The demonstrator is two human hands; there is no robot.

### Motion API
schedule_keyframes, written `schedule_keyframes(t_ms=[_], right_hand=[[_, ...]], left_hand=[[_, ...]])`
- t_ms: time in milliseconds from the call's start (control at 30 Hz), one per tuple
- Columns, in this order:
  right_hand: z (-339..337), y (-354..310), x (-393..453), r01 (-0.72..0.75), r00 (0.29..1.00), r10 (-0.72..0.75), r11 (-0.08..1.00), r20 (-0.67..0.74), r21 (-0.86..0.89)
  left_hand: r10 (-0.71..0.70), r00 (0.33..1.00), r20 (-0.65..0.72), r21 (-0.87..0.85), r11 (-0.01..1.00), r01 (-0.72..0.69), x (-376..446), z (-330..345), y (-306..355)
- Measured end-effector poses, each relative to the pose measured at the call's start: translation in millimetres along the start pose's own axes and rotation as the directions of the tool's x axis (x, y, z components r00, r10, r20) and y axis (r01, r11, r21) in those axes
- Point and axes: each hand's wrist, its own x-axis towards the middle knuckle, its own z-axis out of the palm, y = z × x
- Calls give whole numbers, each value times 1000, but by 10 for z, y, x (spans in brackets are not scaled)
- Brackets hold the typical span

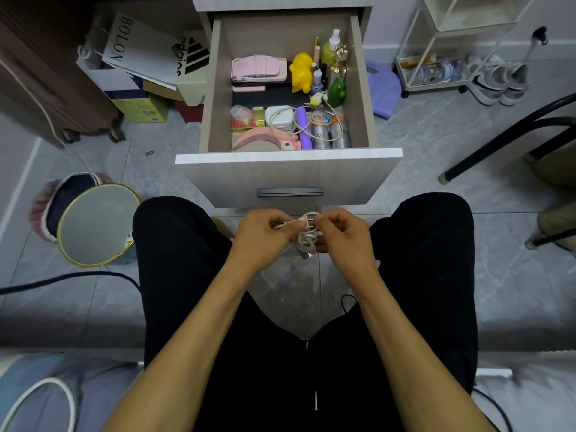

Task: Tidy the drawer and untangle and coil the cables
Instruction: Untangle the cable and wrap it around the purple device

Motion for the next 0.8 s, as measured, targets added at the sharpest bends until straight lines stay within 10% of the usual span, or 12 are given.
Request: schedule_keyframes(t_ms=[133,300,800], right_hand=[[-31,-59,19,-209,978,211,969,-1,134],[-131,-54,40,-180,983,170,960,64,216],[-108,-134,19,-172,985,118,781,129,600]], left_hand=[[106,990,-95,-50,993,-111,-67,33,14],[-139,988,-71,-365,925,104,-15,-32,-18],[-102,979,-177,-171,983,72,148,-109,-200]])
